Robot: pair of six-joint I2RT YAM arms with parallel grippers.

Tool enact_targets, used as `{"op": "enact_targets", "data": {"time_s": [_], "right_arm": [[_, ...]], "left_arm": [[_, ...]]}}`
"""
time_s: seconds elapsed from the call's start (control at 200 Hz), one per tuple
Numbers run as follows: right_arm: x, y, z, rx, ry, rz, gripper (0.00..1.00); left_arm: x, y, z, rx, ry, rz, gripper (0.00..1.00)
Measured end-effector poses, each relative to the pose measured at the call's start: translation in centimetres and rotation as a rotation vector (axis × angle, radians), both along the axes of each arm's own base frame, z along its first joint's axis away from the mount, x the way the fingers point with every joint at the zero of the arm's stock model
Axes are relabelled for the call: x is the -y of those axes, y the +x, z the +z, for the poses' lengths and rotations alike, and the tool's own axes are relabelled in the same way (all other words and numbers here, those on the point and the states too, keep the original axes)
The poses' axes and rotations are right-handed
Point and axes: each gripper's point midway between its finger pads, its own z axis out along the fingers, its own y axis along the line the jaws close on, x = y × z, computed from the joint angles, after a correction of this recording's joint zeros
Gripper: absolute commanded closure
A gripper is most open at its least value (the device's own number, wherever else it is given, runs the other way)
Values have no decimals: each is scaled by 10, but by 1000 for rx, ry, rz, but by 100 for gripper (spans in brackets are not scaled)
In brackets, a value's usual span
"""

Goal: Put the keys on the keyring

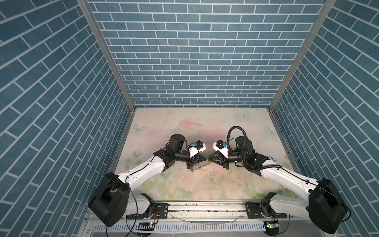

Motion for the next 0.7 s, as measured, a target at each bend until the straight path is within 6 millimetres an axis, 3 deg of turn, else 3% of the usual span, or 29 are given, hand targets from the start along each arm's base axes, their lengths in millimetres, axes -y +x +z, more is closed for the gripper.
{"op": "enact_targets", "data": {"time_s": [0.55, 0.7], "right_arm": [[-4, -5, -13, -38, -67, 33, 89], [-3, -5, -14, -34, -76, 34, 97]], "left_arm": [[0, -3, 0, -13, -6, -16, 100], [0, -4, -1, -21, -3, -17, 100]]}}
